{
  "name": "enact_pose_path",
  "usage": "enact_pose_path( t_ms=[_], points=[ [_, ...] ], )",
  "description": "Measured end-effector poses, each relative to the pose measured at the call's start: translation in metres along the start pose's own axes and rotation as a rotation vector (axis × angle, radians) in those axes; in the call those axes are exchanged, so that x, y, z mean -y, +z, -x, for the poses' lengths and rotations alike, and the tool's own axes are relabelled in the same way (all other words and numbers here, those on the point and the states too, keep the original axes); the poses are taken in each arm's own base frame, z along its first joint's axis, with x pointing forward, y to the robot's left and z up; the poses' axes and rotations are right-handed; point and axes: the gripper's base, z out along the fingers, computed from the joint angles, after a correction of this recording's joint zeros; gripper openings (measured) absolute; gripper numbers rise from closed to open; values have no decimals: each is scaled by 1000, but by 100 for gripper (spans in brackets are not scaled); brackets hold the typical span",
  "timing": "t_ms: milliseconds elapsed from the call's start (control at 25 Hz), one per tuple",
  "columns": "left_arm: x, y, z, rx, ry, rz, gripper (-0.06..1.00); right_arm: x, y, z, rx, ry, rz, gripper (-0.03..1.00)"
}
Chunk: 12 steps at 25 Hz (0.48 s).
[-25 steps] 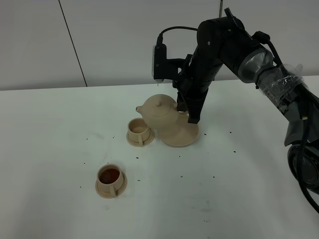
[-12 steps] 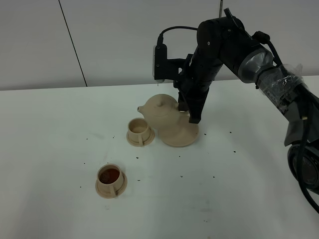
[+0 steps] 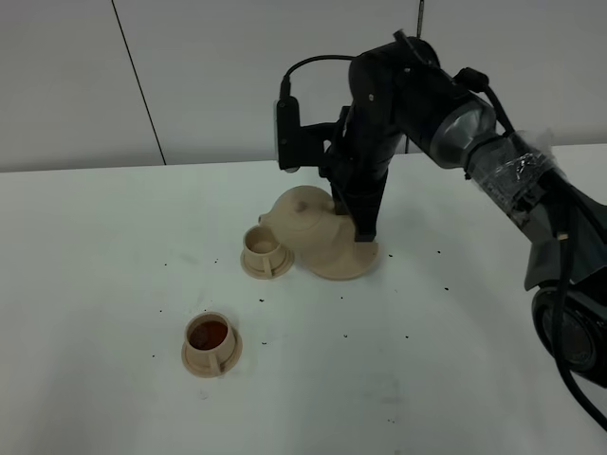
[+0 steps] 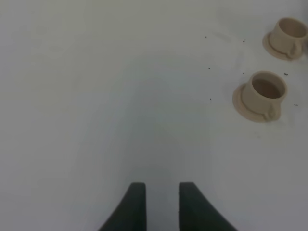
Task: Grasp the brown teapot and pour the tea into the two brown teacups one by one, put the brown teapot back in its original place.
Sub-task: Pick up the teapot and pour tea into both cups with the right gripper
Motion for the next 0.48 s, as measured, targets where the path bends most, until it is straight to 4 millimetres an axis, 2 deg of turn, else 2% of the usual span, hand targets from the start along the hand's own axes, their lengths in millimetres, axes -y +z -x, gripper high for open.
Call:
enact_pose_path(
  t_ms=[480],
  points=[
    [0, 0, 0, 0, 0, 0, 24, -3, 0, 10, -139, -83, -69, 10]
  ],
)
